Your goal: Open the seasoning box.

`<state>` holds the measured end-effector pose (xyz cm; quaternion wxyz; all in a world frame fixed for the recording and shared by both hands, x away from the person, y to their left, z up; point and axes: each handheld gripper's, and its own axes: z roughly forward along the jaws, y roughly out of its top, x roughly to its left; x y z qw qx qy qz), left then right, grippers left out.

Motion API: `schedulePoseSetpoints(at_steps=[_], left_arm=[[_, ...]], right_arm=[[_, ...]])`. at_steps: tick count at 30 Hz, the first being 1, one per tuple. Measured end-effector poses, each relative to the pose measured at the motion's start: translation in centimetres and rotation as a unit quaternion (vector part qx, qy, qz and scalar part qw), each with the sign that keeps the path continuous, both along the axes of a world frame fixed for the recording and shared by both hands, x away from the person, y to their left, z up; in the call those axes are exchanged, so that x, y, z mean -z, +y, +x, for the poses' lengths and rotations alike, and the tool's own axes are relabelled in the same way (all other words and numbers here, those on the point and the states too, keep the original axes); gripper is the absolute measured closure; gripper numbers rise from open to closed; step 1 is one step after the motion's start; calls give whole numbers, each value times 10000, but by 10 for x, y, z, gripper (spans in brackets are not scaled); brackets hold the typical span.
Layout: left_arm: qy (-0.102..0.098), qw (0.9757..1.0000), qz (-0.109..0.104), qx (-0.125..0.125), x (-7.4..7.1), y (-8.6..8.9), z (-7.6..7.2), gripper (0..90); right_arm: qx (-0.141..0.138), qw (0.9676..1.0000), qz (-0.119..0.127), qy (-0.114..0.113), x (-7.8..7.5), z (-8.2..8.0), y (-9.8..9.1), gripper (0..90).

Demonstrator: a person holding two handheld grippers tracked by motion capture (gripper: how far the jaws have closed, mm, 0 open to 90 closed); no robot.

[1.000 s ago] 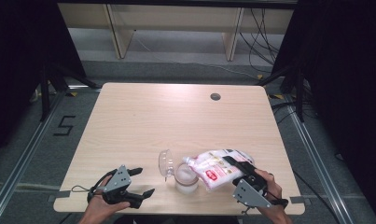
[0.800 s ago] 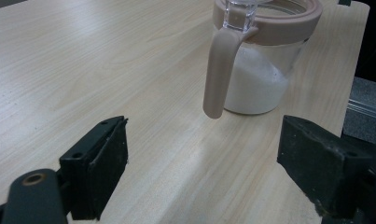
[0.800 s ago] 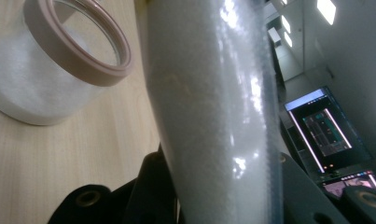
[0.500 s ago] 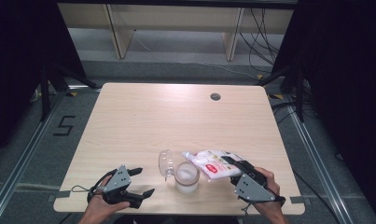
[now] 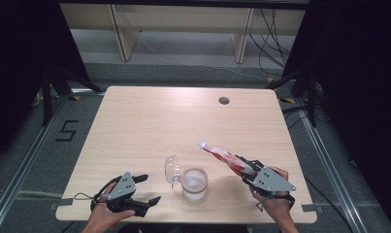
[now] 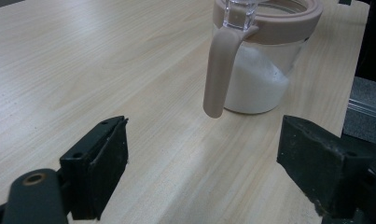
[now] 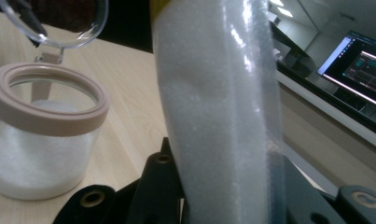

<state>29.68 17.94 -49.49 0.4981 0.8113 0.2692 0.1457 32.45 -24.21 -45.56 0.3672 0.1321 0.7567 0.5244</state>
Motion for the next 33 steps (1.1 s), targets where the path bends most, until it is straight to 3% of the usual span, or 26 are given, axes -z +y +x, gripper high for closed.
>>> schedulePoseSetpoints(at_steps=[4,9,10,11,13,14,15,17,21,26,28,29,33], left_arm=[[-30,9999,102,17,0,1,1,160],[6,10000,9,0,0,0,1,159],[-33,9999,143,22,0,2,2,160],[-10,10000,69,-11,0,1,1,160],[21,10000,-73,-29,1,0,1,159],[21,10000,-67,-25,1,0,1,159],[-21,10000,-21,16,0,0,1,159],[-24,10000,91,20,0,1,1,159],[-10,10000,-28,10,1,0,1,159],[-23,10000,74,17,0,1,1,159],[-105,9999,30,95,0,0,2,159],[-25,10000,18,18,0,0,1,159],[-67,9999,62,74,0,1,1,159]], right_arm=[[64,9997,230,16,1,5,-3,779],[71,9974,655,275,5,16,-8,780],[109,9971,692,308,6,19,-8,780],[132,9974,684,203,6,24,-9,780],[171,9954,840,426,9,28,-9,780],[201,9953,825,457,10,32,-9,780],[252,9958,809,347,11,34,-9,780],[233,9954,782,505,14,39,-8,780],[262,9933,904,671,20,47,-6,780],[313,9913,1015,778,24,55,-6,781],[301,9915,1015,752,26,59,-6,781],[353,9912,1059,707,28,61,-6,781],[371,9884,1075,1004,32,62,-7,781]])
